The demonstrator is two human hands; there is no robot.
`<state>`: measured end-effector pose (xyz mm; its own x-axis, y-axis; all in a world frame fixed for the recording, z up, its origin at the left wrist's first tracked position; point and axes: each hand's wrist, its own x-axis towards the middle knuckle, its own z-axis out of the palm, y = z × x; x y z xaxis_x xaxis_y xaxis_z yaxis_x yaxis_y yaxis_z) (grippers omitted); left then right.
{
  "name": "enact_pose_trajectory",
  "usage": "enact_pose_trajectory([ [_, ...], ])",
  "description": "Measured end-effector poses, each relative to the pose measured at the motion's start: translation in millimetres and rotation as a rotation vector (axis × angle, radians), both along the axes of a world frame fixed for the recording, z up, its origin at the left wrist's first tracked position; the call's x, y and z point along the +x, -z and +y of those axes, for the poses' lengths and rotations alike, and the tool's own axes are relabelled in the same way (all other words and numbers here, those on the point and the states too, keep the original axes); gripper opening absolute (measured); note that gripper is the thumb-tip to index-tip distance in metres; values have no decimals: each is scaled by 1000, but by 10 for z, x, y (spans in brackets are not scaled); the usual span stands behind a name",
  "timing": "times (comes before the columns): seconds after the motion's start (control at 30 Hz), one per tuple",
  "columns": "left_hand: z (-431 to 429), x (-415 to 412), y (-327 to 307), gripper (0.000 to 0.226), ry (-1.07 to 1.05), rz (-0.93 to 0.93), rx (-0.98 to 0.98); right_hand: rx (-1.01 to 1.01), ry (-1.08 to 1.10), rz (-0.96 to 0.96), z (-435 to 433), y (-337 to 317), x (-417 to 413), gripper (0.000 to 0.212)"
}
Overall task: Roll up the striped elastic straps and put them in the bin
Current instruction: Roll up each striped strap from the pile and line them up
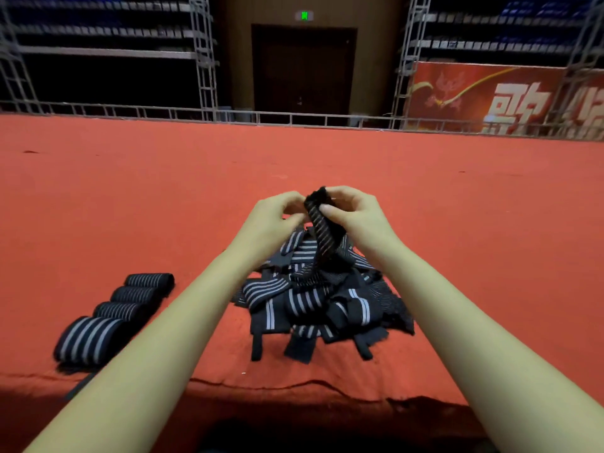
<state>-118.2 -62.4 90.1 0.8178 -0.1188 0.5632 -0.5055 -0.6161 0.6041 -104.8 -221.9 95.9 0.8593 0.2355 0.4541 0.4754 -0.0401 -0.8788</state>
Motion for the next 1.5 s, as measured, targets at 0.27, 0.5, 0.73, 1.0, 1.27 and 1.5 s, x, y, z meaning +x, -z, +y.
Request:
enact_pose_trajectory([
  [0.27,113,-253,-626,9,-12,-104,-65,110,16,95,-185,-553,-186,16],
  [0.5,18,-525,-954,11,78,-47,-195,70,46,-100,-67,-982,-435,19],
  [0.73,162,-918,-1423,5,78,-158,-349,80,-73,-127,61,-1288,-871,40],
  [1.0,513,-1118,-1372,9,-5,-116,-311,61,-143,-101,415,-1235,-1031,31],
  [1.27,917,-764,-153,11,-98,212,-380,-19,-187,255,817,-84,-606,34],
  [1.5,1213,-314,858,14,-251,387,-413,-141,-184,489,1097,757,-223,27],
])
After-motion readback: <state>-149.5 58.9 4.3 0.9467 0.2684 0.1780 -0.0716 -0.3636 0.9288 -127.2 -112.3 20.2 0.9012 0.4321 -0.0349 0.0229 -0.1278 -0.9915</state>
